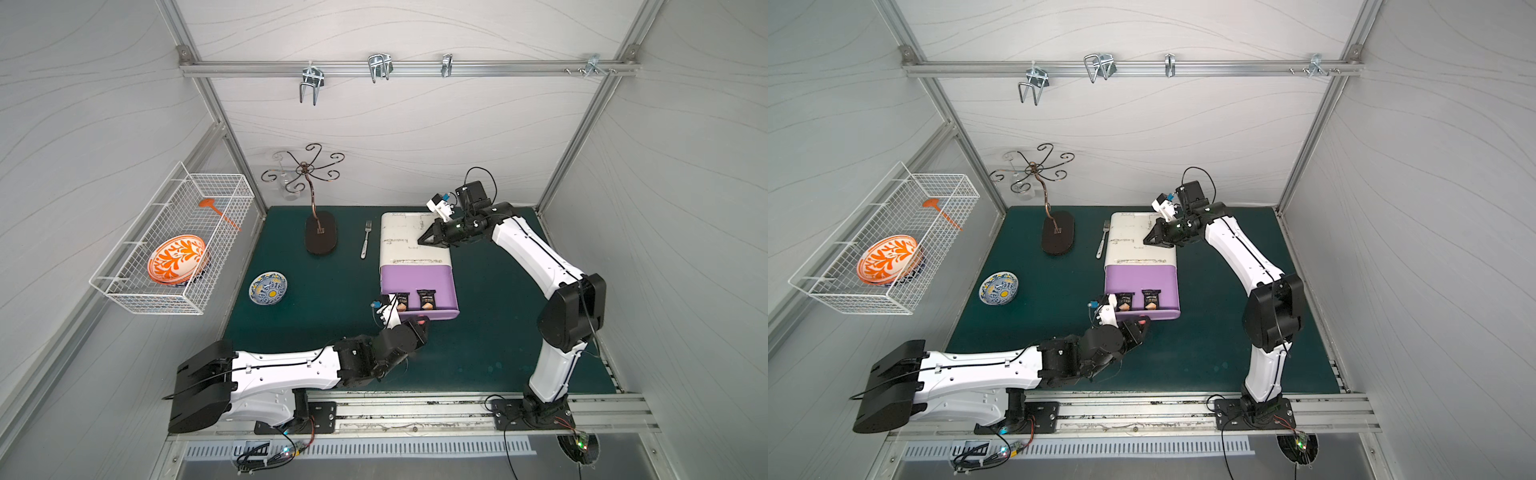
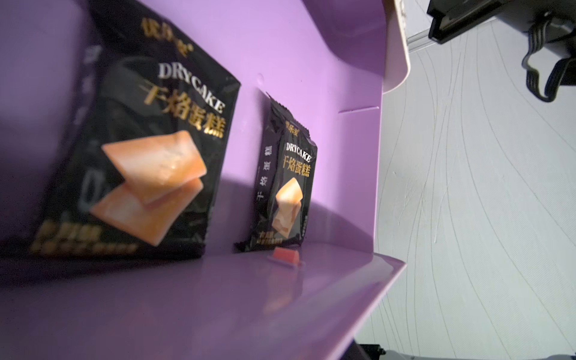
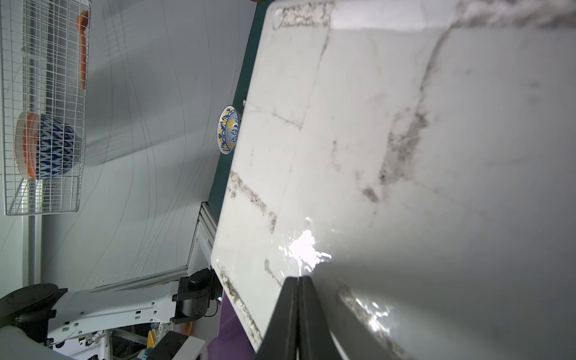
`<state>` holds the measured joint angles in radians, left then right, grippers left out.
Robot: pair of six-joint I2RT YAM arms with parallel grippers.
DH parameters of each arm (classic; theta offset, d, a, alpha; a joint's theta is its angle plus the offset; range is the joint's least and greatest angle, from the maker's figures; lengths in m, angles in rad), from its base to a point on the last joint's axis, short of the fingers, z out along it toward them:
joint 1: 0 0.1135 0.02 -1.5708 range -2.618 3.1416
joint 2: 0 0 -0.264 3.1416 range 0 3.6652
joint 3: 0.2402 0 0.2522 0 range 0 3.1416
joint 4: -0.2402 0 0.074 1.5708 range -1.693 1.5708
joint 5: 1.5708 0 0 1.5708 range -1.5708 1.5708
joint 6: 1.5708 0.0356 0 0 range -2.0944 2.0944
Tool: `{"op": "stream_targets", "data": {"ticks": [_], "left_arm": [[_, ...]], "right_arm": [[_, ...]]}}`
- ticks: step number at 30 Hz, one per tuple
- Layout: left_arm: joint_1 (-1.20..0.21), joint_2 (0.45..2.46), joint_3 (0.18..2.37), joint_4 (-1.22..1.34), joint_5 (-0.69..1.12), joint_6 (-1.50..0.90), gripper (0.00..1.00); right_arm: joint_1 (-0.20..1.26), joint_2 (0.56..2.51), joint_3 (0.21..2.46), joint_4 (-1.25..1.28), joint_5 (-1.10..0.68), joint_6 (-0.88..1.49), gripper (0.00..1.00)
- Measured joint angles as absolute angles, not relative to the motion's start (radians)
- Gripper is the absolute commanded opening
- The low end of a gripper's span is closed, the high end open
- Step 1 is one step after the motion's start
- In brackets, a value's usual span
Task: Take the cookies out of the drawer
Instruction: Open the drawer in the storage box.
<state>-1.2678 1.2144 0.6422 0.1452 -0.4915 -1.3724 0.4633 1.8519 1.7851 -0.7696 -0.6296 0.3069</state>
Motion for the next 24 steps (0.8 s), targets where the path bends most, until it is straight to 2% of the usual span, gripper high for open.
{"op": "stream_targets", "data": {"ticks": [11,24], "left_arm": [[-1.284,1.155,0.578,0.138,-0.536,-1.4,0.13],[-1.29,1.193,0.595,0.146,-0.574,-1.35,0.14]], "right_arm": [[0.479,1.833,1.752,-0.734,-0.62,0.307,0.09],[0.481,1.828,1.751,-0.734,-0.605,0.304,0.09]]}}
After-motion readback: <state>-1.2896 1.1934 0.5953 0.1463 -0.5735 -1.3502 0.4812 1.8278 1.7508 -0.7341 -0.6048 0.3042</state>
